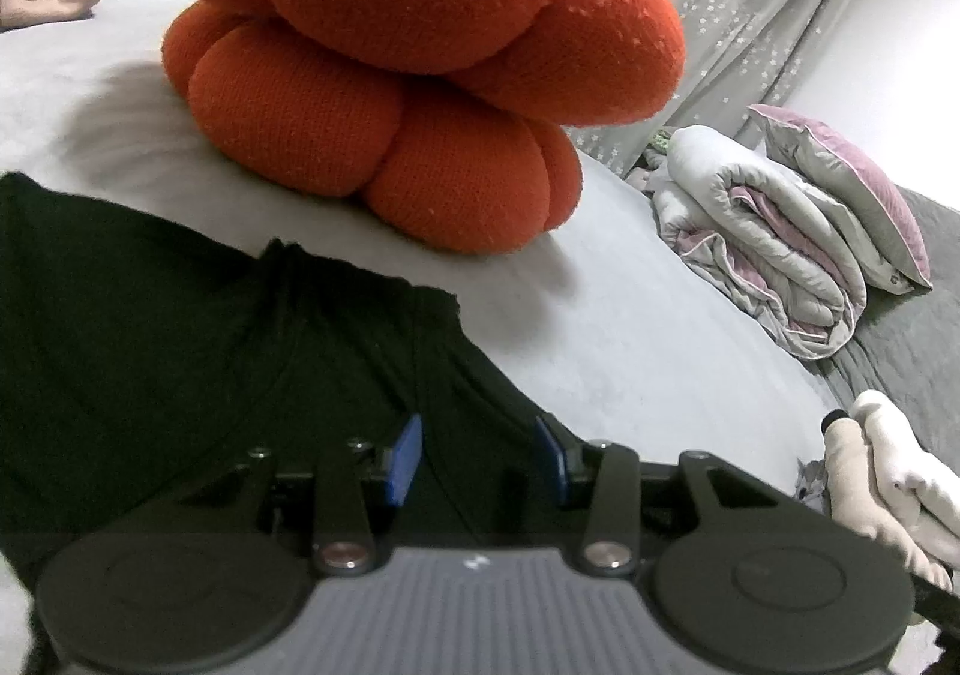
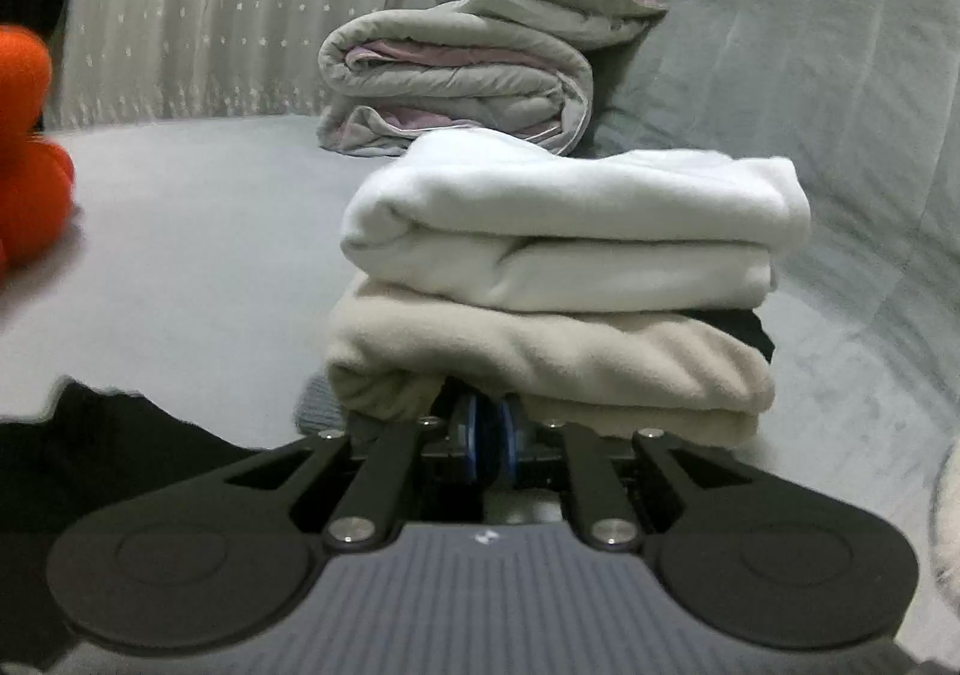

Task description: Fold clothes

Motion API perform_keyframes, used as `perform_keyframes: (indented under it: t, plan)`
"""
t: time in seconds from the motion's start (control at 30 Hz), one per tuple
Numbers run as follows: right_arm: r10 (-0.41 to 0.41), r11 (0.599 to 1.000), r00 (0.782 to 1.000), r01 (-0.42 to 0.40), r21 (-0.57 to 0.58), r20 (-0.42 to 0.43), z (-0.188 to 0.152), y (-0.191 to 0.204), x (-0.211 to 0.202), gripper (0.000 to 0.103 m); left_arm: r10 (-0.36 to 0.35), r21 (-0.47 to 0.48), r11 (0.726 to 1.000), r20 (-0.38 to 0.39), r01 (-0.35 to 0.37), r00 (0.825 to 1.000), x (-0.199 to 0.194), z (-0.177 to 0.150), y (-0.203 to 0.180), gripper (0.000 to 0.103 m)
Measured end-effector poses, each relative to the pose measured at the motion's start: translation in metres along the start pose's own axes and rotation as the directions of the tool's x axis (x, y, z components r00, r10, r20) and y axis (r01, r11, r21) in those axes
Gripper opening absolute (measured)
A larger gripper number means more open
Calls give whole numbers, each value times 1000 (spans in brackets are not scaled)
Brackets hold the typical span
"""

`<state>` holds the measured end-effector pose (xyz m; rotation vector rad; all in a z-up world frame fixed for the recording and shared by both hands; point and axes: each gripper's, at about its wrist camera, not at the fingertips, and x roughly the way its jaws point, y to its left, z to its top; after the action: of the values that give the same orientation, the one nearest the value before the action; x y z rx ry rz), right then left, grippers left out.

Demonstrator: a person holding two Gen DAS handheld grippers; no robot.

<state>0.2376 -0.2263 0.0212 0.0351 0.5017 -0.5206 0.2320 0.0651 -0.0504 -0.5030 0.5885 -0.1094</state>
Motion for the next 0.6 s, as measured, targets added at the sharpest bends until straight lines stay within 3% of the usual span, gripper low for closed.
perform_keyframes:
  t: [0.17, 0.27, 0.3, 0.47, 0.6]
  plan:
    - [175, 984, 984, -174, 46, -12, 6, 6, -17, 18, 25, -2, 1000, 4, -25, 1000, -2, 8, 11, 43]
    - [258, 966, 966, -257, 28, -26, 7, 21, -19, 36, 11, -14, 1000, 7, -11, 1000, -1, 9, 15, 43]
    - [283, 959, 958, -283, 16, -33, 9, 28, -20, 36, 11, -8, 1000, 11, -11, 1000, -1, 8, 15, 43]
    - [380, 914, 922, -387, -123, -77, 21, 62, -17, 36, 25, -14, 1000, 27, -25, 999, -3, 13, 20, 43]
    - [402, 866, 904, -427, -259, -148, 16, 83, 4, 36, 19, -49, 999, 33, -17, 999, -4, 16, 30, 43]
